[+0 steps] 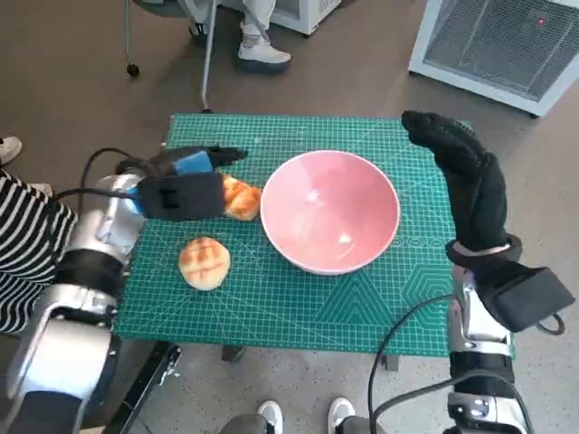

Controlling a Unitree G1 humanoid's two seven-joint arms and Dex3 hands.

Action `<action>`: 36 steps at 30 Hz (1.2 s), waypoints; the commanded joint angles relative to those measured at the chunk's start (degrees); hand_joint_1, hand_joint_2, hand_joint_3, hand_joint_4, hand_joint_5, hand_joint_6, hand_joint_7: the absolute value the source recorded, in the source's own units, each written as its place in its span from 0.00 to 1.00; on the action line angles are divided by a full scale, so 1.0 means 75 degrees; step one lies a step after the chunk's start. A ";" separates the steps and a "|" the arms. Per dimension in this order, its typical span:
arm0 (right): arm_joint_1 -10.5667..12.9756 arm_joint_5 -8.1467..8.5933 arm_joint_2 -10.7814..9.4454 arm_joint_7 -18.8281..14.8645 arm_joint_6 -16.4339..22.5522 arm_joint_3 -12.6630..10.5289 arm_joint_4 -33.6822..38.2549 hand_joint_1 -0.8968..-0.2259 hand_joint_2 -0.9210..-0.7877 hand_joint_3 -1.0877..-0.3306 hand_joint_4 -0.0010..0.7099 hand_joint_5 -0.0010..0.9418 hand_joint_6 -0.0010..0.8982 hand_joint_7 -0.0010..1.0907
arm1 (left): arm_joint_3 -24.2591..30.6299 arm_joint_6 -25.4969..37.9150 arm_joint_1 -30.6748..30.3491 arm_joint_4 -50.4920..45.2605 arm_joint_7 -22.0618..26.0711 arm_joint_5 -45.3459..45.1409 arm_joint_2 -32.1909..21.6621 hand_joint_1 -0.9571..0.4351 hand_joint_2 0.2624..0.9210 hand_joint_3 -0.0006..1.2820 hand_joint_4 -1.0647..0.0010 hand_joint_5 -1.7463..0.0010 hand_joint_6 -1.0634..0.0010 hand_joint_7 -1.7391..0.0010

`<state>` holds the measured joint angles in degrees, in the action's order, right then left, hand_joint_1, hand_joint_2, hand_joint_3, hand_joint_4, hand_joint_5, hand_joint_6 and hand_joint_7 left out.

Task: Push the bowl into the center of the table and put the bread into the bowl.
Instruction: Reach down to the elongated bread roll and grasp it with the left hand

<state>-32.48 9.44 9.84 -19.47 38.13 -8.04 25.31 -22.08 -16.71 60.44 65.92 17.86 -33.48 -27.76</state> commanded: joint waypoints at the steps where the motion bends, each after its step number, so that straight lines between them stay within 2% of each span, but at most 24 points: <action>1: 0.0206 0.0127 -0.0033 0.0034 -0.0054 -0.0033 0.0065 0.10 0.00 0.47 0.30 0.01 0.05 0.56 | -0.0393 0.0214 0.0346 0.0394 -0.0393 -0.0412 0.0196 0.67 0.72 0.01 0.89 1.00 0.74 1.00; 7: 0.0259 0.0170 -0.0044 0.0015 -0.0073 -0.0042 0.0037 0.10 0.00 0.47 0.30 0.01 0.05 0.56 | -0.0706 0.0517 0.0484 0.0815 -0.0700 -0.0696 0.0446 0.64 0.72 0.01 0.87 0.99 0.73 1.00; 19: 0.0389 0.0170 -0.0058 0.0036 -0.0073 -0.0018 -0.0067 0.10 0.00 0.47 0.30 0.01 0.05 0.55 | -0.0828 0.0817 0.0444 0.1228 -0.0946 -0.0708 0.0763 0.67 0.77 0.02 0.81 0.99 0.65 0.98; 25: 0.0441 0.0172 -0.0043 0.0038 -0.0070 -0.0028 -0.0099 0.10 0.00 0.47 0.30 0.01 0.05 0.55 | -0.0950 0.0844 0.0362 0.1328 -0.1268 -0.0767 0.0837 0.68 0.85 0.03 0.68 0.98 0.50 0.96; 26: 0.0450 0.0170 -0.0043 0.0041 -0.0073 -0.0028 -0.0111 0.10 0.00 0.47 0.30 0.01 0.05 0.55 | -0.0960 0.0851 0.0355 0.1341 -0.1291 -0.0768 0.0844 0.68 0.87 0.03 0.60 0.96 0.46 0.96; 27: 0.0463 0.0175 -0.0038 0.0035 -0.0067 -0.0031 -0.0117 0.10 0.00 0.46 0.30 0.01 0.05 0.55 | -0.0961 0.0846 0.0341 0.1354 -0.1316 -0.0761 0.0843 0.68 0.88 0.03 0.57 0.96 0.45 0.96; 28: 0.0474 0.0177 -0.0036 0.0032 -0.0065 -0.0032 -0.0126 0.10 0.00 0.46 0.30 0.01 0.05 0.54 | -0.0962 0.0839 0.0331 0.1363 -0.1335 -0.0754 0.0840 0.78 0.92 0.06 0.52 0.70 0.40 0.95; 29: 0.0486 0.0176 -0.0034 0.0029 -0.0059 -0.0034 -0.0132 0.10 0.00 0.46 0.30 0.01 0.05 0.54 | -0.0972 0.0820 0.0322 0.1368 -0.1360 -0.0758 0.0826 0.84 0.94 0.08 0.49 0.53 0.37 0.94; 30: 0.0496 0.0174 -0.0033 0.0030 -0.0057 -0.0034 -0.0139 0.10 0.00 0.46 0.30 0.01 0.05 0.54 | -0.0980 0.0806 0.0317 0.1371 -0.1377 -0.0761 0.0815 0.86 0.92 0.13 0.50 0.46 0.35 0.94; 31: 0.0504 0.0177 -0.0031 0.0028 -0.0058 -0.0039 -0.0139 0.10 0.00 0.46 0.30 0.01 0.05 0.54 | -0.1000 0.0784 0.0316 0.1371 -0.1411 -0.0777 0.0790 0.90 0.84 0.25 0.50 0.34 0.32 0.93; 32: 0.0511 0.0179 -0.0030 0.0028 -0.0061 -0.0042 -0.0141 0.10 0.00 0.46 0.30 0.01 0.05 0.54 | -0.1014 0.0769 0.0315 0.1370 -0.1435 -0.0788 0.0772 0.85 0.87 0.22 0.49 0.32 0.36 0.81; 33: 0.0519 0.0184 -0.0030 0.0027 -0.0061 -0.0046 -0.0143 0.10 0.00 0.46 0.30 0.01 0.05 0.54 | -0.1023 0.0740 0.0320 0.1362 -0.1467 -0.0796 0.0741 0.79 0.92 0.19 0.47 0.28 0.42 0.64; 34: 0.0526 0.0186 -0.0032 0.0026 -0.0063 -0.0048 -0.0148 0.11 0.00 0.46 0.30 0.01 0.05 0.54 | -0.1031 0.0719 0.0323 0.1356 -0.1488 -0.0799 0.0720 0.76 0.95 0.18 0.50 0.28 0.45 0.48; 36: 0.0539 0.0181 -0.0038 0.0032 -0.0061 -0.0046 -0.0158 0.11 0.00 0.46 0.30 0.01 0.05 0.54 | -0.1030 0.0663 0.0342 0.1333 -0.1516 -0.0787 0.0663 0.72 0.97 0.17 0.53 0.28 0.47 0.35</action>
<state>-30.27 10.12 9.80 -19.46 38.12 -8.32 23.96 -29.20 -11.01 62.78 75.43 6.71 -38.52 -22.09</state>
